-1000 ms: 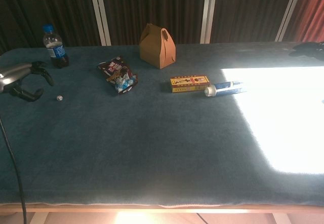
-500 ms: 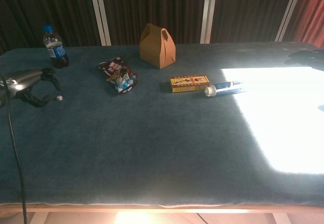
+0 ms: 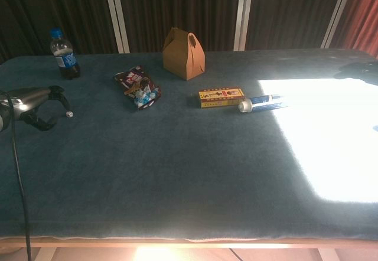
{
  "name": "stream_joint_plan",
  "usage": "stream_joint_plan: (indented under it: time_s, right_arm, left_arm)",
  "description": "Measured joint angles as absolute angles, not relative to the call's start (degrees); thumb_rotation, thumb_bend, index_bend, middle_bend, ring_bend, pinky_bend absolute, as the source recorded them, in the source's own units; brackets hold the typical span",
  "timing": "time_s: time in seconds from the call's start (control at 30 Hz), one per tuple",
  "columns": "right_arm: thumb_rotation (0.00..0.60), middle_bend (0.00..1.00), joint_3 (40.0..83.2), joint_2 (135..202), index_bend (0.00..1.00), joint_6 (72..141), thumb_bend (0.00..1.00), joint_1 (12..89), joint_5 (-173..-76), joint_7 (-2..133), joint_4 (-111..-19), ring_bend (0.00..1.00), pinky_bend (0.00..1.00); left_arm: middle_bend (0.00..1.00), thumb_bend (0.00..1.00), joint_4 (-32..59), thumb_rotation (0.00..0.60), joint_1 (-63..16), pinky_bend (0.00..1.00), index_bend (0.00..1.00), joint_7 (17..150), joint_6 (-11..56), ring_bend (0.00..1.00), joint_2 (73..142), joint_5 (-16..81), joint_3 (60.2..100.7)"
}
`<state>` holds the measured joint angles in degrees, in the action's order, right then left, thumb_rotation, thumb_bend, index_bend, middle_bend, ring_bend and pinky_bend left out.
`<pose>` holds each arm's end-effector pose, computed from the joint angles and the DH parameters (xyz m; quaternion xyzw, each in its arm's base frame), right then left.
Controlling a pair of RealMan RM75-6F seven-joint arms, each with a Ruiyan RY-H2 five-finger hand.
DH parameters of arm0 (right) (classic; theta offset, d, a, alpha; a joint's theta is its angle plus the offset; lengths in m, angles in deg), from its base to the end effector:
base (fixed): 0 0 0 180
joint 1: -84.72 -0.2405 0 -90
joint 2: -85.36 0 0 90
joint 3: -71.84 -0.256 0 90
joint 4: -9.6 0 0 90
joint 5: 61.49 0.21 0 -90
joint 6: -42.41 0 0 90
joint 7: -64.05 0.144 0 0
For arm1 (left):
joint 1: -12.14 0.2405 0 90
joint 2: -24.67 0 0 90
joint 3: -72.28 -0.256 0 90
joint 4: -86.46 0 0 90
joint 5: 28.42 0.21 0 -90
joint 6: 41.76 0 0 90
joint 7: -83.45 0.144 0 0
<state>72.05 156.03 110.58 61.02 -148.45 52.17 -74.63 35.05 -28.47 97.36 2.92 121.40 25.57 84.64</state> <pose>-0.2763 -0.2660 0.0891 0.7625 -0.2795 0.3043 0.4979 -0.2776 0.4018 -0.0012 -0.6570 -0.4442 -0.2530 0.5541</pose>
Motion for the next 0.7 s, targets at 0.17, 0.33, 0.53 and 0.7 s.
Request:
stream_joint_plan:
  time_s: [0.17,0.33,0.53,0.7]
  right_arm:
    - [0.600,0.00,71.78,155.87,0.00,110.53,0.31,61.21,-148.32,51.99,-74.94,0.00,0.00]
    - [0.600,0.00,71.60,155.81,0.00,110.13,0.31,61.25,-148.04,51.68,-75.16,0.00,0.00]
    - [0.600,0.00,71.51,155.75,0.00,109.53,0.31,61.31,-147.67,51.15,-75.37,0.00,0.00]
    - [0.600,0.00,71.37,155.58,0.00,109.19,0.31,61.42,-147.24,50.86,-75.53,0.00,0.00]
  left_arm:
    - [0.00,0.57,35.69,0.600,-28.56,0.03,0.31,97.60,2.04,0.00,121.73,25.19,84.70]
    - [0.00,0.57,35.90,0.600,-28.49,0.03,0.31,97.79,1.32,0.00,121.77,24.84,84.77]
    - [0.00,0.57,35.72,0.600,-28.53,0.03,0.31,98.38,1.21,0.00,121.68,24.70,84.83]
    - [0.00,0.57,35.39,0.600,-28.39,0.03,0.31,98.68,1.13,0.00,121.38,24.57,84.78]
